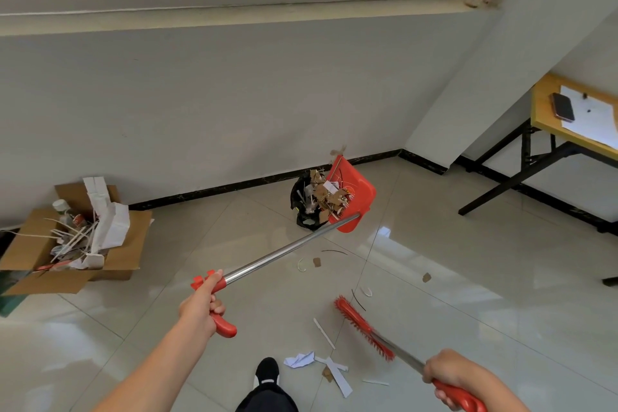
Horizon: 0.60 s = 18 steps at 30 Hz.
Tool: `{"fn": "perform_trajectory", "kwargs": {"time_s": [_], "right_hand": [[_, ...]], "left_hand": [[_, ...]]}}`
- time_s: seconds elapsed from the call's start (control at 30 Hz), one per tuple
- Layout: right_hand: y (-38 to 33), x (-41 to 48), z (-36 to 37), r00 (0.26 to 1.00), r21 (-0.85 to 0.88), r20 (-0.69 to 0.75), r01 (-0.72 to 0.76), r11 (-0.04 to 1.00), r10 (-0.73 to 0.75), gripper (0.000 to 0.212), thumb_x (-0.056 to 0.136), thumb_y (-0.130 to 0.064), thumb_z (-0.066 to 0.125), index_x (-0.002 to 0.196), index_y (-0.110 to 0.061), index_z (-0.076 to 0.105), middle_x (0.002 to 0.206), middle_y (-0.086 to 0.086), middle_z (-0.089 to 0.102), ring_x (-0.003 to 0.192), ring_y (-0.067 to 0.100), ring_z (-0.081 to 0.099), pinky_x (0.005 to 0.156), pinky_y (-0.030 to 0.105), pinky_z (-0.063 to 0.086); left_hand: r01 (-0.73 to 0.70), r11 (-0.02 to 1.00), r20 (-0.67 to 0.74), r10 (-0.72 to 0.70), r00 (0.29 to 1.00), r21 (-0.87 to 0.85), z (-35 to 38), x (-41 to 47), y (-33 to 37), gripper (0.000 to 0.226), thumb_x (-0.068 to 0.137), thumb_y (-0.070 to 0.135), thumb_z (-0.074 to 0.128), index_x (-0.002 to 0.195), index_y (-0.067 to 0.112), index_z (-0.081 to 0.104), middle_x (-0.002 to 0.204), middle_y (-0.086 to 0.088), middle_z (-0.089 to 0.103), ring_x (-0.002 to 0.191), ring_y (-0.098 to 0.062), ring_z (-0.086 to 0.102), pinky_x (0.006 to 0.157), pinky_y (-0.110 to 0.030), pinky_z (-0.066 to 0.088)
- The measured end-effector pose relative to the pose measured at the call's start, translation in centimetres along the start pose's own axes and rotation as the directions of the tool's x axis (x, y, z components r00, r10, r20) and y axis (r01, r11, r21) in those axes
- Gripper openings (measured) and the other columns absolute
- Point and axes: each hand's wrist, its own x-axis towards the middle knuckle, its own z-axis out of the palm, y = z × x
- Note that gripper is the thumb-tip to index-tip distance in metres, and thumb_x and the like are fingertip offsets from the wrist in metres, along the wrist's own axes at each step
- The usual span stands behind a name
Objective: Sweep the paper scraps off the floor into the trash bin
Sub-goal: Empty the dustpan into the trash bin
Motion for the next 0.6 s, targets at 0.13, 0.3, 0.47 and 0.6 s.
{"fn": "perform_trajectory", "kwargs": {"time_s": [0.13, 0.3, 0.47, 0.6], "right_hand": [[-0.1, 0.0, 0.0, 1.0, -0.001, 0.004, 0.006, 1.0, -0.006, 0.013, 0.079, 0.001, 0.057, 0.088, 0.009, 0.054, 0.04, 0.013, 0.05, 0.028, 0.019, 0.044, 0.036, 0.018, 0.036], [-0.3, 0.2, 0.0, 1.0, -0.038, 0.018, 0.002, 0.999, -0.002, 0.019, 0.078, 0.001, 0.058, 0.094, 0.01, 0.057, 0.04, 0.012, 0.052, 0.028, 0.02, 0.047, 0.036, 0.02, 0.039], [-0.2, 0.2, -0.1, 1.0, -0.036, 0.009, 0.009, 0.999, -0.008, 0.014, 0.077, 0.001, 0.058, 0.09, 0.007, 0.056, 0.038, 0.012, 0.05, 0.028, 0.019, 0.045, 0.035, 0.018, 0.037], [-0.2, 0.5, -0.2, 1.0, -0.056, 0.003, 0.009, 0.998, -0.009, 0.018, 0.075, 0.002, 0.06, 0.092, 0.007, 0.057, 0.038, 0.012, 0.051, 0.027, 0.019, 0.046, 0.035, 0.019, 0.038]], "left_hand": [[0.045, 0.997, 0.014, -0.044, 0.999, -0.059, -0.1, -0.1, -0.9, 0.037, 0.078, 0.018, 0.078, 0.066, 0.016, 0.043, 0.044, 0.006, 0.033, 0.025, -0.003, 0.024, 0.029, -0.012, 0.02], [0.161, 0.977, 0.039, -0.157, 0.987, -0.143, 0.6, -1.0, -2.3, 0.035, 0.085, 0.021, 0.072, 0.067, 0.017, 0.041, 0.039, 0.007, 0.033, 0.021, -0.002, 0.023, 0.027, -0.01, 0.02], [0.25, 0.941, 0.078, -0.238, 0.968, -0.226, 0.7, -1.5, -3.8, 0.03, 0.087, 0.02, 0.069, 0.068, 0.016, 0.047, 0.035, 0.007, 0.034, 0.021, -0.002, 0.023, 0.027, -0.01, 0.021], [0.27, 0.931, 0.09, -0.256, 0.963, -0.244, 0.5, -1.5, -4.1, 0.029, 0.087, 0.021, 0.068, 0.068, 0.015, 0.047, 0.031, 0.006, 0.033, 0.021, -0.002, 0.024, 0.026, -0.01, 0.023]]}}
